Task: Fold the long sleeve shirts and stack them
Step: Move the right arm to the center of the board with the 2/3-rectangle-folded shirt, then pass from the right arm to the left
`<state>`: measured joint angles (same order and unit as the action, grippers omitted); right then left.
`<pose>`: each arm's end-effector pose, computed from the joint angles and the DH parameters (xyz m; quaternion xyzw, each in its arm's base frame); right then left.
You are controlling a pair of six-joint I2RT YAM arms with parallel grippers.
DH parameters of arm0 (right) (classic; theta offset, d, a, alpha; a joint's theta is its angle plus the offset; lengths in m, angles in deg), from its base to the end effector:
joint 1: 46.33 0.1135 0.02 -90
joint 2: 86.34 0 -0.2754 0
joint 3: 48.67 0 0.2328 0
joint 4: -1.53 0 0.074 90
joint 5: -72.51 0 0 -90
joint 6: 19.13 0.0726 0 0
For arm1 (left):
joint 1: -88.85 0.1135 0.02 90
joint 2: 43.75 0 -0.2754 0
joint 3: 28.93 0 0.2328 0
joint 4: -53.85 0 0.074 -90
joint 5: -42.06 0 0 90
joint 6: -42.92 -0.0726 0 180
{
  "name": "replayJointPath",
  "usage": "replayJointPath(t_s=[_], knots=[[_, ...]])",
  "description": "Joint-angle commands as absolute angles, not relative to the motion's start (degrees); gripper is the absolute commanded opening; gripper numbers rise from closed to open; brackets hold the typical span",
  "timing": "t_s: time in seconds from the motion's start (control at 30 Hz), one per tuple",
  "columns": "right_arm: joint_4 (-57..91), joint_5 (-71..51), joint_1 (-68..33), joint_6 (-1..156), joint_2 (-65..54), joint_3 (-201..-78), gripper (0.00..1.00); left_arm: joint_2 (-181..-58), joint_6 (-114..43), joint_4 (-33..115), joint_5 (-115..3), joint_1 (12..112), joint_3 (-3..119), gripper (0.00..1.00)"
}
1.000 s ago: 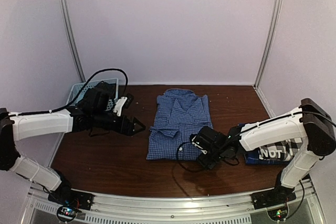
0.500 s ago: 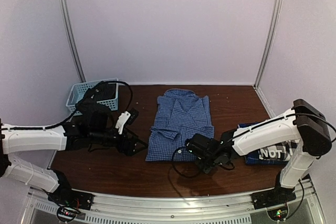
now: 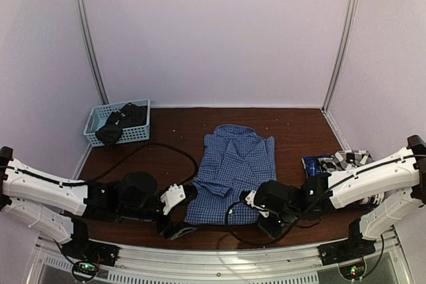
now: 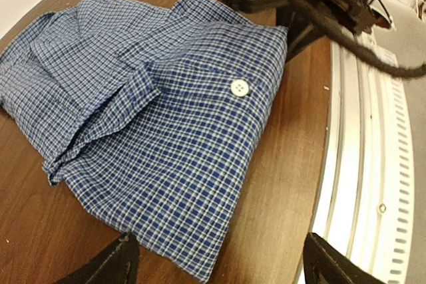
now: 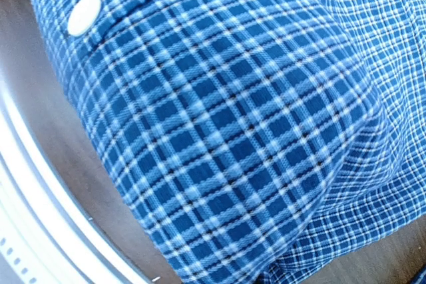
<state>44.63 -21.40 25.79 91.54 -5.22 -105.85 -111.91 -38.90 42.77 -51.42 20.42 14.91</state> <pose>0.0807 0.2339 0.1563 -0.4190 0.8853 0.1210 0.1614 0.0875 -0.2333 0.1884 0.4578 0.7613 -0.3053 0.3430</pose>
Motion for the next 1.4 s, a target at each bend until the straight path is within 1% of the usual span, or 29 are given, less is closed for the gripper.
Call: replayJointPath(t_s=[0.0,0.2,0.43,0.5,0.57,0.67,0.8,0.97,1.07,1.13,1.23,1.3,1.37], knots=[[43.5,-13.2,26.67,94.37,-9.35,-105.22,0.0,-114.1,-46.48,50.03,-44.14,14.64,12.59,0.87],[42.08,-6.11,26.65,96.82,-13.85,-103.35,0.0,-119.68,-54.51,52.8,-36.56,10.06,13.03,0.87],[41.92,-2.71,26.63,98.5,-18.17,-101.28,0.0,-125.74,-60.56,54.86,-29.2,9.89,14.51,0.87],[41.47,-1.7,26.65,98.71,-19.47,-100.71,0.0,-126.74,-61.55,55.55,-28.05,9.83,14.81,0.84],[40.62,-0.63,26.62,98.82,-20.41,-100.11,0.0,-127.42,-62.16,56.35,-27.4,9.86,15.12,0.79],[40.45,-0.01,26.63,99.0,-20.54,-99.46,0.0,-127.42,-62.39,57.01,-27.8,9.84,15.77,0.63],[39.87,0.72,26.62,99.77,-20.03,-98.08,0.0,-126.22,-62.62,54.59,-32.78,9.83,17.01,0.32],[39.44,2.42,26.67,101.75,-22.33,-96.13,0.0,-123.87,-59.28,46.09,-37.91,8.78,19.09,0.0],[40.48,2.4,27.03,103.24,-24.84,-95.48,0.01,-123.12,-56.03,42.32,-40.43,6.92,20.12,0.0],[42.54,0.71,27.59,103.9,-26.11,-95.63,0.05,-123.24,-52.08,40.24,-43.19,6.81,20.93,0.0],[45.48,-3.55,28.83,104.39,-27.93,-96.3,0.18,-123.18,-47.55,37.46,-46.18,6.76,22.14,0.0],[46.5,-6.17,30.2,104.44,-28.83,-96.86,0.3,-123.11,-43.35,35.58,-47.1,6.76,23.49,0.0],[47.14,-8.73,31.86,104.8,-29.36,-97.28,0.47,-123.06,-41.49,34.05,-47.82,6.79,24.84,0.0]])
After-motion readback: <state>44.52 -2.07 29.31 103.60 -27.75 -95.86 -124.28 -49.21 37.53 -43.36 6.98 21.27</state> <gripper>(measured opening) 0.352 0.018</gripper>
